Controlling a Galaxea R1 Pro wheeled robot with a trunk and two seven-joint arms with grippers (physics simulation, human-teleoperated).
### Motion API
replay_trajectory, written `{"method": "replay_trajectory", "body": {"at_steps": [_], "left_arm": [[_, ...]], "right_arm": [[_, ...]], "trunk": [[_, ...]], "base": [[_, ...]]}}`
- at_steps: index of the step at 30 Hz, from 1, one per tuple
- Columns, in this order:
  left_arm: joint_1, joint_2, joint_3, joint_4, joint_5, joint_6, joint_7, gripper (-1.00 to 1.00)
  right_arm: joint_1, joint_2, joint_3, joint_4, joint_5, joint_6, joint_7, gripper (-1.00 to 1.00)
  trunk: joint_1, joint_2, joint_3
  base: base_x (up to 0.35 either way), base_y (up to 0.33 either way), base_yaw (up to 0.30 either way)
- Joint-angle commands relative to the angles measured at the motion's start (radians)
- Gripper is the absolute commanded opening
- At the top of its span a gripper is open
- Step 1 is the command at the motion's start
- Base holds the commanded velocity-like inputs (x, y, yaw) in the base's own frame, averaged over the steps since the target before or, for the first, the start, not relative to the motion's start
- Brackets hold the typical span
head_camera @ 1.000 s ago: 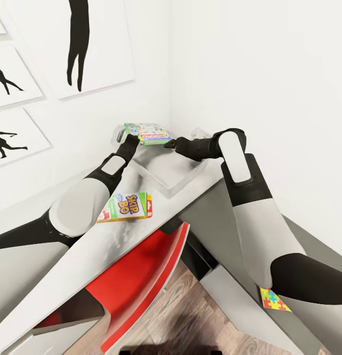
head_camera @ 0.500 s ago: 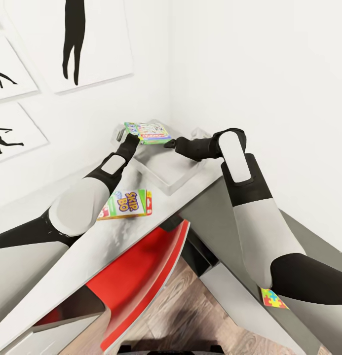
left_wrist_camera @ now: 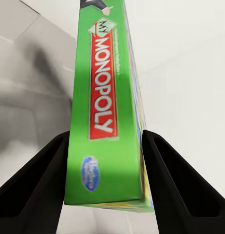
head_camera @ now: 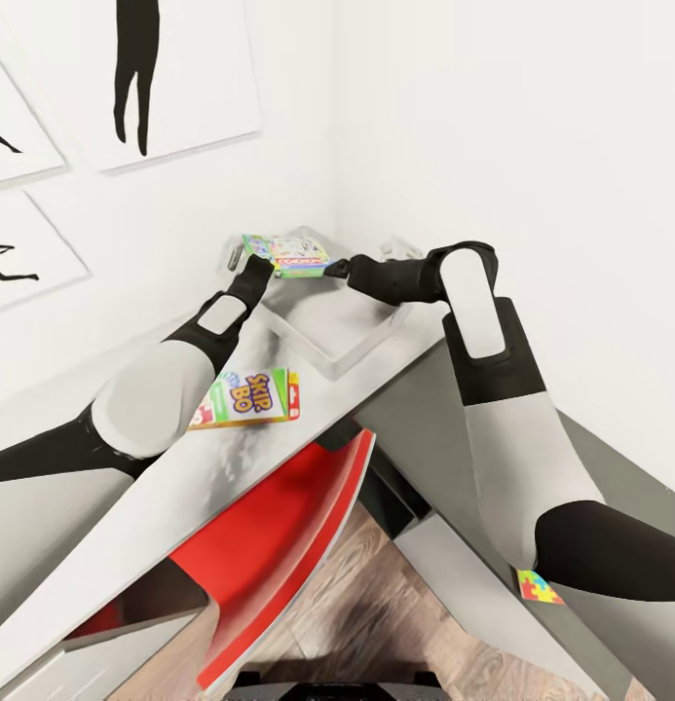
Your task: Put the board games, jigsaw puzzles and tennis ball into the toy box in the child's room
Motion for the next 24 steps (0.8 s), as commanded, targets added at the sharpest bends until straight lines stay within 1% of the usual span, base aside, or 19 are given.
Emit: {"method": "replay_trajectory", "body": {"at_steps": [1,6,24], "left_arm": [[-0.004,0.000,0.002,0.001,0.006,-0.002,0.000,-1.00],[-0.021,0.000,0.002,0.001,0.006,-0.003,0.009,-1.00],[-0.041,0.000,0.000,0.001,0.004,-0.011,0.022,-1.00]], "right_arm": [[-0.001,0.000,0.000,-0.002,-0.010,0.002,-0.010,1.00],[0.000,0.000,0.001,-0.005,-0.010,0.002,-0.010,1.00],[0.000,0.000,0.009,-0.006,-0.010,0.002,-0.010,1.00]], "trunk": [[0.000,-0.002,-0.003],[0.000,-0.002,-0.011],[0.000,-0.002,-0.041]], "base": [[0.000,0.000,0.000],[0.000,0.000,0.000],[0.000,0.000,0.000]]}}
